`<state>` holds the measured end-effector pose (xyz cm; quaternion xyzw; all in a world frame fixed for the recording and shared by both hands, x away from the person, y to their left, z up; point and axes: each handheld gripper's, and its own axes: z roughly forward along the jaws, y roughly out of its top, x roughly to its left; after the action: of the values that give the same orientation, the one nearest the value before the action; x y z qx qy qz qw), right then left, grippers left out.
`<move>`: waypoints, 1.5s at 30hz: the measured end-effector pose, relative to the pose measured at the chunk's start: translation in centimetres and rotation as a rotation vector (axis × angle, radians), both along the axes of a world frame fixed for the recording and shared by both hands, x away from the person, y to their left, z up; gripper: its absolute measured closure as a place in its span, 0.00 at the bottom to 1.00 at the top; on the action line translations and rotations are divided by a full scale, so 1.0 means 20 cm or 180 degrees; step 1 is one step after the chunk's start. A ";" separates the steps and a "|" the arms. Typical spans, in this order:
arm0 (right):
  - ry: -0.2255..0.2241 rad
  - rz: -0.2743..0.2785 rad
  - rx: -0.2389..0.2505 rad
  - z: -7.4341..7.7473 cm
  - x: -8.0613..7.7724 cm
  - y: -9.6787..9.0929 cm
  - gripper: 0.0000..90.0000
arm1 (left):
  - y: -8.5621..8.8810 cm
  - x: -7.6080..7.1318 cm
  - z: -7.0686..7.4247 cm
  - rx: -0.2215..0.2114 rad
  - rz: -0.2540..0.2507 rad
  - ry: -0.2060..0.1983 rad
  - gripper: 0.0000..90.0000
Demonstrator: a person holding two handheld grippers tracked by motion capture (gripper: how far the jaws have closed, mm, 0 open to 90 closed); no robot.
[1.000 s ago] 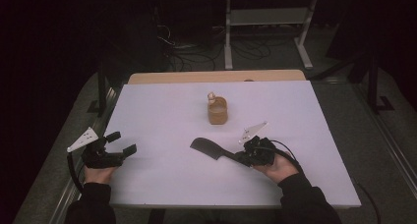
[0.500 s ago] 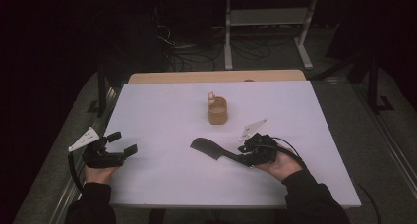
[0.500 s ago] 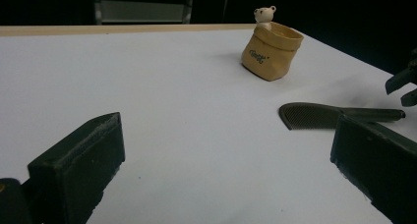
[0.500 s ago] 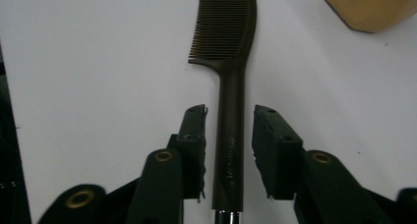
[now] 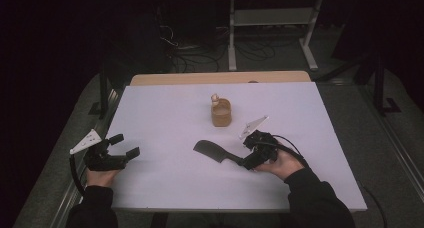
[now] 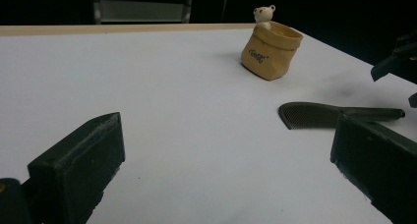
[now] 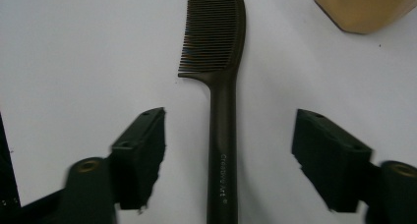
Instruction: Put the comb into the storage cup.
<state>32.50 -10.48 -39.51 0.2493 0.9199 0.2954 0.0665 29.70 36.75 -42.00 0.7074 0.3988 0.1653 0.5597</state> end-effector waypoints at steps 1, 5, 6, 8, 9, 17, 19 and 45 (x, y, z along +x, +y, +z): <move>0.0006 -0.0004 -0.0009 0.00 0.00 0.00 0.24 | 0.00 0.00 0.00 0.0002 0.0002 -0.0002 0.00; 0.0045 -0.0027 -0.0062 -0.02 0.02 0.01 0.14 | 0.00 0.00 0.00 -0.0001 -0.0007 -0.0004 0.00; 0.0055 -0.0034 -0.0068 -0.03 0.02 0.02 0.13 | 0.00 0.00 0.00 -0.0003 -0.0008 -0.0005 0.00; 0.0073 -0.0021 -0.0095 -0.04 0.03 0.03 0.07 | 0.00 0.00 0.00 0.0000 -0.0011 -0.0010 0.00; 0.0085 -0.0009 -0.0116 -0.04 0.03 0.03 0.04 | 0.00 0.00 0.00 0.0000 -0.0009 -0.0008 0.00; 0.0127 0.0074 -0.0224 -0.09 0.05 0.09 0.00 | 0.00 0.00 0.00 0.0002 -0.0018 -0.0012 0.00; 0.0131 0.0049 -0.0260 -0.11 0.05 0.11 0.00 | 0.00 0.00 0.00 0.0006 -0.0019 -0.0011 0.00; 0.0136 0.0214 -0.0391 -0.16 0.08 0.14 0.45 | 0.00 0.01 0.00 0.0008 -0.0026 -0.0006 0.00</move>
<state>34.05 -7.61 -42.65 0.2199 0.9453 0.2351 0.0520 29.82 36.70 -41.97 0.7095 0.3951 0.1642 0.5599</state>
